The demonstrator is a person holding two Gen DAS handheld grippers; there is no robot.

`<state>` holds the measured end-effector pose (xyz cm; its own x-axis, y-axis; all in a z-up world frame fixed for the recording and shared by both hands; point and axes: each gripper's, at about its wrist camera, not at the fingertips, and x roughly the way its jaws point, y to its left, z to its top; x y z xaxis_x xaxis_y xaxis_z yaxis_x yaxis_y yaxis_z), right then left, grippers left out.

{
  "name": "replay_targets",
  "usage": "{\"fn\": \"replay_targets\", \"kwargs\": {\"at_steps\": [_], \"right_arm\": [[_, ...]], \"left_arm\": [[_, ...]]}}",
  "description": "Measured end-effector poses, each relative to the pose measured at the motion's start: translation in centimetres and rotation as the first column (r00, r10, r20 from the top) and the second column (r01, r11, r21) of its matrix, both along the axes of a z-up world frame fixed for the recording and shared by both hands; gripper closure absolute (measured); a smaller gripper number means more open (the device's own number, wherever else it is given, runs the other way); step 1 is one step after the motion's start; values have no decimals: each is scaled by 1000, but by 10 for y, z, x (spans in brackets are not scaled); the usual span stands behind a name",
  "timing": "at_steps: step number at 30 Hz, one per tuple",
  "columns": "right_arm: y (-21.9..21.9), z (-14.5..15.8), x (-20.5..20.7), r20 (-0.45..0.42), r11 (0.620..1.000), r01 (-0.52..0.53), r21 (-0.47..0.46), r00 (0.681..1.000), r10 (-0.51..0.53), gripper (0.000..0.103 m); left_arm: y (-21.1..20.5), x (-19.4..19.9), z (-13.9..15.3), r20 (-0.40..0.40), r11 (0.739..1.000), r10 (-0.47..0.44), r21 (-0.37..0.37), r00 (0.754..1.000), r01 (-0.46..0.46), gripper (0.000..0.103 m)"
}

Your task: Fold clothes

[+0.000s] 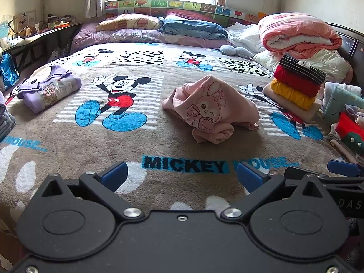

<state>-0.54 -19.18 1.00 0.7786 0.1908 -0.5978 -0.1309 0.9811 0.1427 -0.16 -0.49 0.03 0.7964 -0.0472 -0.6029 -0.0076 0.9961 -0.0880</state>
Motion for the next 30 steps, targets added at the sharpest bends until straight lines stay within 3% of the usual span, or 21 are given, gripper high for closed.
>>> {"fn": "replay_targets", "kwargs": {"at_steps": [16, 23, 28, 30], "right_arm": [[2, 4, 6, 1, 1000, -25, 9, 1000, 25, 0], [-11, 9, 19, 15, 994, -57, 90, 998, 56, 0], [-28, 16, 43, 41, 987, -63, 149, 998, 57, 0], [-35, 16, 58, 47, 984, -69, 166, 997, 62, 0]], "left_arm": [[1, 4, 5, 8, 1000, -8, 12, 1000, 8, 0], [10, 23, 19, 63, 995, -58, -77, 996, 63, 0], [3, 52, 27, 110, 992, -125, 10, 986, 125, 0], [2, 68, 27, 75, 985, -169, 36, 983, 167, 0]]}}
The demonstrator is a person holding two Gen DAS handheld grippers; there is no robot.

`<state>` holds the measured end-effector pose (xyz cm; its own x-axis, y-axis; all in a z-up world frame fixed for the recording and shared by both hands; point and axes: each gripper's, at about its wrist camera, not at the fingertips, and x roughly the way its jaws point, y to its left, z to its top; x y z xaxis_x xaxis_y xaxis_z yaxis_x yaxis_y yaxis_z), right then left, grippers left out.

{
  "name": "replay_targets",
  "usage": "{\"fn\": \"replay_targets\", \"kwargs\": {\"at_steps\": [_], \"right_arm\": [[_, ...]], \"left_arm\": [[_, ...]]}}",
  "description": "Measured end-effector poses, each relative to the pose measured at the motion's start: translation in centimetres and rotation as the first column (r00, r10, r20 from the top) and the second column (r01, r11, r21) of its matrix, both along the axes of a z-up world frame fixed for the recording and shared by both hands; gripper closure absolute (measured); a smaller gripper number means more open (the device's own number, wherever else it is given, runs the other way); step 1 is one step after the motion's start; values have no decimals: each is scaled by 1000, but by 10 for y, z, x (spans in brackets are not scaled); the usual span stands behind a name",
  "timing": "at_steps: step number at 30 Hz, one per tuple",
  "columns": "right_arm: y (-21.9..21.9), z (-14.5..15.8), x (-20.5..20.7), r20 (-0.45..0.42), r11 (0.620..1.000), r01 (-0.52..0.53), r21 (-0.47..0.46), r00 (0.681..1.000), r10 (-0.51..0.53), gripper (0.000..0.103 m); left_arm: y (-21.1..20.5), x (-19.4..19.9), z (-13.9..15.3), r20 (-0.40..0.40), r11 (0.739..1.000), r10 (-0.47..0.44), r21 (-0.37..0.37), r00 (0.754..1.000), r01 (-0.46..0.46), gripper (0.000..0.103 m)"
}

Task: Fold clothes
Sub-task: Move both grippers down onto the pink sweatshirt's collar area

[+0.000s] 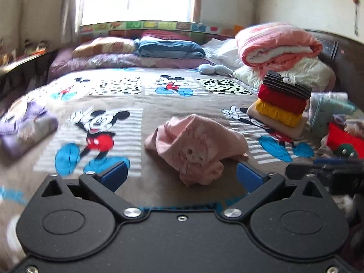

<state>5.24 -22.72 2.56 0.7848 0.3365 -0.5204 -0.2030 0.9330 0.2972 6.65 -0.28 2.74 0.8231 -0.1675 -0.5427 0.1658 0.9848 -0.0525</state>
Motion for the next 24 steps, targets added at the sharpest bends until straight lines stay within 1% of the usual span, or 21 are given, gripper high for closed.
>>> {"fn": "replay_targets", "kwargs": {"at_steps": [3, 5, 8, 10, 12, 14, 15, 18, 19, 20, 21, 22, 23, 24], "right_arm": [[-12, -3, 19, 32, 999, -19, 44, 999, 17, 0], [-20, -7, 34, 12, 997, -38, 67, 999, 37, 0], [-32, -11, 59, -28, 992, -64, 107, 997, 68, 0], [-41, -12, 77, -54, 989, -87, 123, 994, 94, 0], [-48, -12, 94, -83, 986, -103, 131, 990, 115, 0], [-56, -14, 111, -88, 979, -127, 157, 986, 142, 0], [-59, -15, 116, -87, 979, -124, 159, 986, 139, 0], [-66, -21, 140, -88, 983, -113, 147, 988, 127, 0], [-69, -24, 147, -93, 982, -108, 157, 988, 124, 0], [-73, -27, 156, -97, 977, -106, 182, 987, 126, 1], [-76, -31, 164, -102, 973, -104, 206, 987, 127, 1], [-79, -36, 172, -110, 971, -97, 218, 986, 123, 4], [-79, -40, 179, -116, 969, -95, 228, 985, 124, 8], [-80, -44, 187, -122, 967, -93, 238, 985, 125, 10]], "left_arm": [[2, 29, 1, -88, 998, -52, 16, 995, 54, 0], [3, 47, -1, -129, 996, -88, 20, 988, 92, 0], [4, 67, 2, -126, 989, -137, 36, 983, 142, 0], [2, 82, 2, -140, 984, -165, 45, 976, 173, 0], [3, 99, 3, -151, 980, -185, 41, 971, 193, 0], [5, 115, 4, -157, 977, -204, 27, 966, 211, 0], [6, 123, 5, -158, 976, -211, 24, 965, 217, 1], [9, 147, 5, -156, 975, -214, 28, 964, 221, 5], [10, 154, 5, -155, 975, -214, 28, 964, 221, 8], [11, 162, 5, -158, 975, -215, 23, 964, 221, 16], [12, 171, 4, -167, 975, -216, 15, 962, 221, 19], [13, 180, 4, -176, 975, -216, 3, 960, 220, 24], [14, 189, 2, -187, 976, -216, -13, 958, 217, 26], [16, 199, 0, -199, 976, -216, -31, 956, 214, 26]]}}
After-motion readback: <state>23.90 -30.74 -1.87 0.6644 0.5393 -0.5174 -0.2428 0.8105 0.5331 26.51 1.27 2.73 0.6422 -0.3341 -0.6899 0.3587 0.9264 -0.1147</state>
